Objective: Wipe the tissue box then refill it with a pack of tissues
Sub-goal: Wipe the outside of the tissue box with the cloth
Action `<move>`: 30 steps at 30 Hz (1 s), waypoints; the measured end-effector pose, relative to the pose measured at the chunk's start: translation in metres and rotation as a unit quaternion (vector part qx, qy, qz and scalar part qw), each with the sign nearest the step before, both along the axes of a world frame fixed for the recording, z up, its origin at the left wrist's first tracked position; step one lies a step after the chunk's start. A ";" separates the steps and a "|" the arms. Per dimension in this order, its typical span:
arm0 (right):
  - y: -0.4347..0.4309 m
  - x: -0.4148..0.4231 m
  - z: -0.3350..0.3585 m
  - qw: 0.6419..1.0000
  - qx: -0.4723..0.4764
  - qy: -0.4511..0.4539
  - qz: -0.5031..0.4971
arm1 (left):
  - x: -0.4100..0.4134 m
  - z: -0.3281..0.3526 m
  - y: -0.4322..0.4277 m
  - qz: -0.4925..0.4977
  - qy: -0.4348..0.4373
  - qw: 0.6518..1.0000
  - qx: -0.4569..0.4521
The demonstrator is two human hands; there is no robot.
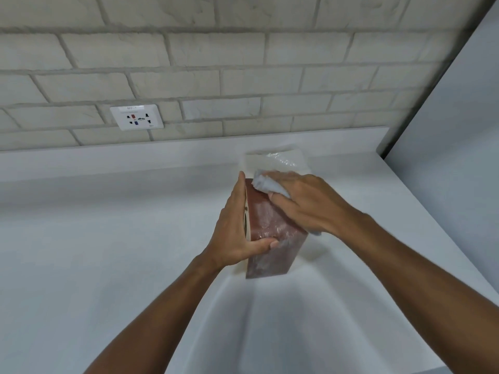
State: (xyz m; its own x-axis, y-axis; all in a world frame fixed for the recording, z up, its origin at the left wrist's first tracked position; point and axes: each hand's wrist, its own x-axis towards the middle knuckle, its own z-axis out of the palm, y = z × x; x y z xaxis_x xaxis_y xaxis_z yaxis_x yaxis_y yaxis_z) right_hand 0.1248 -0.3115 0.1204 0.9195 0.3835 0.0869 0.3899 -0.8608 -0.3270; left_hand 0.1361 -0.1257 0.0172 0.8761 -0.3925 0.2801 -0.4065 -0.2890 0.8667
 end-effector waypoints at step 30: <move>-0.017 -0.012 -0.006 1.000 -0.021 0.002 -0.018 | -0.003 0.001 -0.003 0.008 -0.002 1.000 0.003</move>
State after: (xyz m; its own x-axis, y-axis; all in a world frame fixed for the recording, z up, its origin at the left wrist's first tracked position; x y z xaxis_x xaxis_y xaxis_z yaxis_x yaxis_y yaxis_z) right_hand 0.1127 -0.3288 0.1140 0.9329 0.3536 0.0679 0.3575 -0.8873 -0.2914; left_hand 0.1327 -0.1284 0.0185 0.8811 -0.3800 0.2814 -0.4055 -0.3012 0.8630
